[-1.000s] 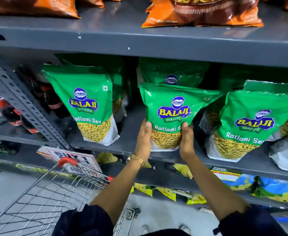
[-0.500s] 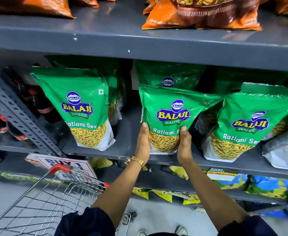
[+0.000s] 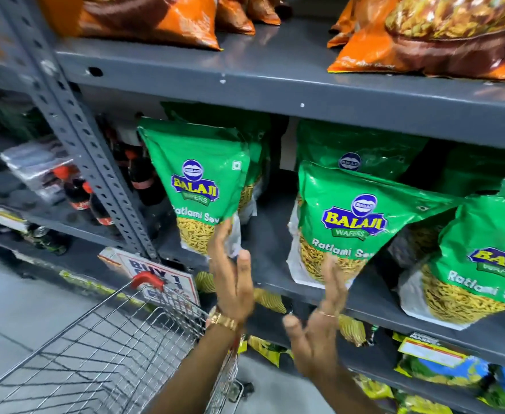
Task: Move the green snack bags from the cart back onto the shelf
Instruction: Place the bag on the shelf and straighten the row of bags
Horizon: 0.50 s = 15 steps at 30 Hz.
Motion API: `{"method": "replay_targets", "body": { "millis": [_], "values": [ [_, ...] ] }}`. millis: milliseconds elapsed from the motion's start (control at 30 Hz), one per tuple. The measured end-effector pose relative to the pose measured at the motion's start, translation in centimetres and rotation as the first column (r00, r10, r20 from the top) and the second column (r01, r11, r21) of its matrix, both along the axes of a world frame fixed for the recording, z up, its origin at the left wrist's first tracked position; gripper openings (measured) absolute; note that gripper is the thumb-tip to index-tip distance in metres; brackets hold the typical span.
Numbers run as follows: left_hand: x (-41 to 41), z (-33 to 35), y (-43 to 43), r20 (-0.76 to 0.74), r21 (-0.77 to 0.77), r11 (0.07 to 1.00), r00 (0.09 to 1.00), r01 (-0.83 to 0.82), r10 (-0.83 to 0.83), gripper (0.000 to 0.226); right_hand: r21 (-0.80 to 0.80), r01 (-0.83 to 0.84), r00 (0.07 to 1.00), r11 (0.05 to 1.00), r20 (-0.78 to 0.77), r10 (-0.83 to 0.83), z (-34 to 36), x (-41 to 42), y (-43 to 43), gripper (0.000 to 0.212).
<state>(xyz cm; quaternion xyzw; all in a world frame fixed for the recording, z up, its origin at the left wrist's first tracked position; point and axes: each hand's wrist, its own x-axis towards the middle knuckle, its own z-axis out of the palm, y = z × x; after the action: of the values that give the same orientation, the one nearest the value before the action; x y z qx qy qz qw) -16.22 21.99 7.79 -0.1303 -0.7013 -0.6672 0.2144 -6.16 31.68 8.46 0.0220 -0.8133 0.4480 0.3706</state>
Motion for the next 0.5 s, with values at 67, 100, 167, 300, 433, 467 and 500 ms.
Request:
{"method": "replay_targets", "body": {
  "millis": [67,100,167,300,433,467,500],
  "values": [
    [-1.7,-0.1,-2.4,-0.032,0.018,0.989,0.988,-0.15,0.15,0.075,-0.094,-0.185,0.973,0.978,0.12,0.195,-0.1,-1.5,-2.3,0.076],
    [-2.7,-0.1,-3.5,-0.014,0.043,0.979,0.98,-0.2,0.201,0.075,-0.175,-0.225,0.952,0.959,0.17,0.254,-0.1,-2.6,-3.3,0.077],
    [-4.6,0.1,-5.7,0.109,0.122,0.955,0.96,-0.27,0.257,0.073,-0.333,-0.204,0.927,0.921,0.238,0.291,-0.2,-5.2,-5.3,0.077],
    [-8.4,1.1,-8.3,0.417,0.191,0.964,0.905,-0.183,0.089,0.07,-0.551,0.005,0.857,0.834,0.433,0.281,0.6,-11.2,-6.9,0.076],
    [-10.4,2.4,-8.0,0.509,0.298,0.952,0.855,-0.071,-0.095,0.061,-0.611,0.002,0.877,0.791,0.381,0.293,1.7,-14.5,-7.6,0.071],
    [-10.5,2.5,-7.8,0.513,0.308,0.946,0.855,-0.098,-0.078,0.057,-0.606,-0.012,0.878,0.795,0.374,0.298,1.9,-15.0,-7.8,0.077],
    [-10.7,2.5,-7.5,0.517,0.331,0.935,0.853,-0.125,-0.069,0.056,-0.603,-0.01,0.871,0.797,0.387,0.303,2.2,-15.3,-8.0,0.09]
  ]
}}
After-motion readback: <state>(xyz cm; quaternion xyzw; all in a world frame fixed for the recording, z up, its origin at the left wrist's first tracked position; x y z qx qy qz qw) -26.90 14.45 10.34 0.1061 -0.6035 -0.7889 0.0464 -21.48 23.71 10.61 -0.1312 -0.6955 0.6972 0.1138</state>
